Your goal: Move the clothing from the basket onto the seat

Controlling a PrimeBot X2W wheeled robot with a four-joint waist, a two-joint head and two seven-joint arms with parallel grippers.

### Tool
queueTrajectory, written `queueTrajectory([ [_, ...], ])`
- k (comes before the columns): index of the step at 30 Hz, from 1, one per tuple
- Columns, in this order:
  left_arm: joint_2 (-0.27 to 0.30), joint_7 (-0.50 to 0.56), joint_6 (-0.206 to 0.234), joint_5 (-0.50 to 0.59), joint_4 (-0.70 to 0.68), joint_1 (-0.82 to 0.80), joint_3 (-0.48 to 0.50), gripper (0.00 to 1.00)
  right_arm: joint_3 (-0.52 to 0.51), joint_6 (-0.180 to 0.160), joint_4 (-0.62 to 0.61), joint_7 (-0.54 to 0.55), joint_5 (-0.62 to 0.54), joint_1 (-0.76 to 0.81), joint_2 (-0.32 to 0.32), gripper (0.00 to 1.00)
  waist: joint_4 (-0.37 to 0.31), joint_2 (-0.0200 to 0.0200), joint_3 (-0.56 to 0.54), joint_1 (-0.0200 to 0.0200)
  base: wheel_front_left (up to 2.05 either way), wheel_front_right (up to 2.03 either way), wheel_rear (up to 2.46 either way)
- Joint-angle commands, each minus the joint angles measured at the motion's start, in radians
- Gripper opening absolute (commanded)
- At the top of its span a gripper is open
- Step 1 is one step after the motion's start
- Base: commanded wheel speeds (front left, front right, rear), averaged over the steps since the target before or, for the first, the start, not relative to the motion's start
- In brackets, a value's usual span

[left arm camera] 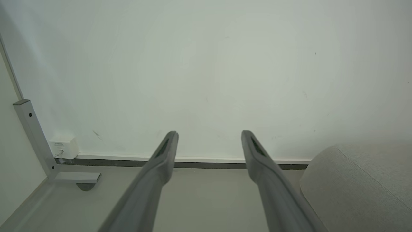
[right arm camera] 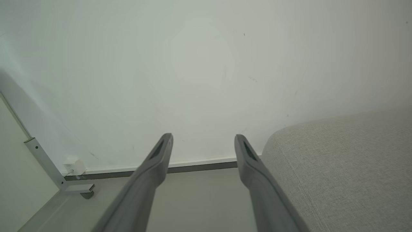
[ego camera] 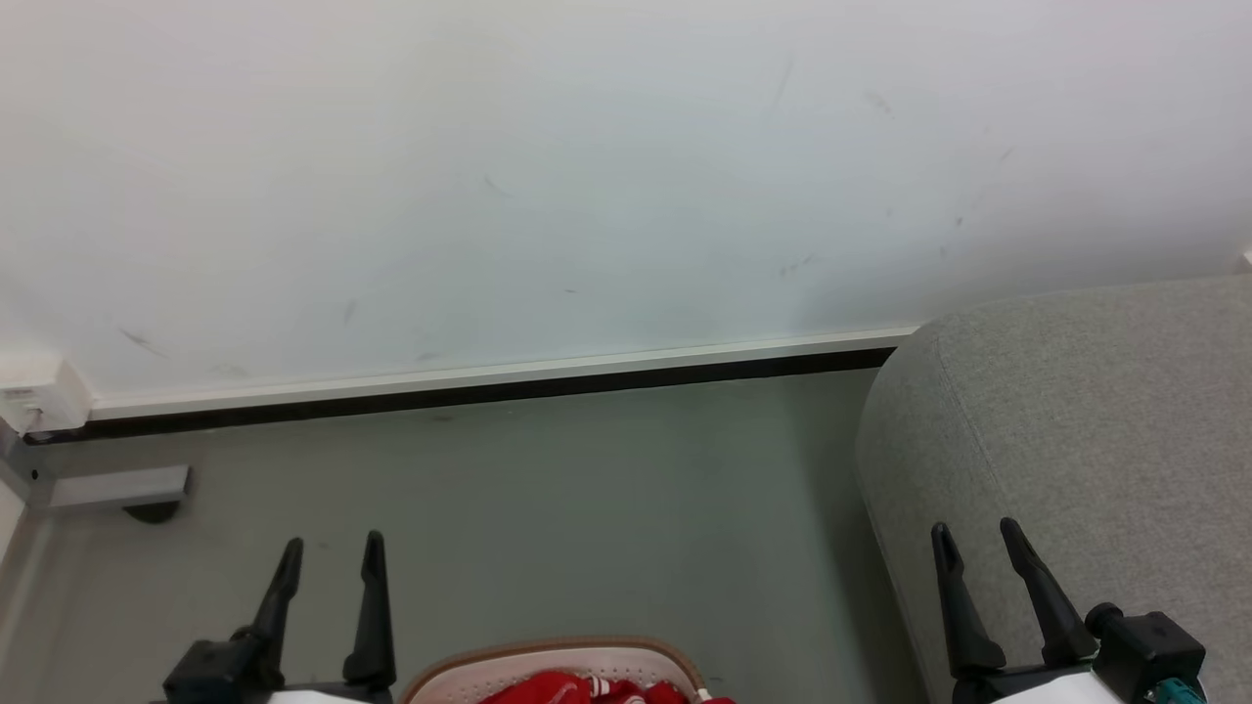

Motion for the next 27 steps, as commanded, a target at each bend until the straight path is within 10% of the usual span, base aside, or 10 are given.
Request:
queueTrajectory([
  [1, 0.006, -0.013, 0.004, 0.021, -0.004, 0.012, 0.002, 1.00, 0.002, -0.002, 0.003, -0.006, -0.017, -0.006, -0.003, 1.00, -0.001, -0.0001, 0.000, 0.0000, 0.00, 0.00, 0.00],
  [27, -0.008, -0.042, 0.005, 0.143, -0.002, 0.024, 0.013, 1.00, 0.014, -0.002, 0.013, -0.032, -0.105, -0.010, -0.003, 1.00, -0.032, -0.0001, 0.006, 0.0000, 0.00, 0.00, 0.00],
])
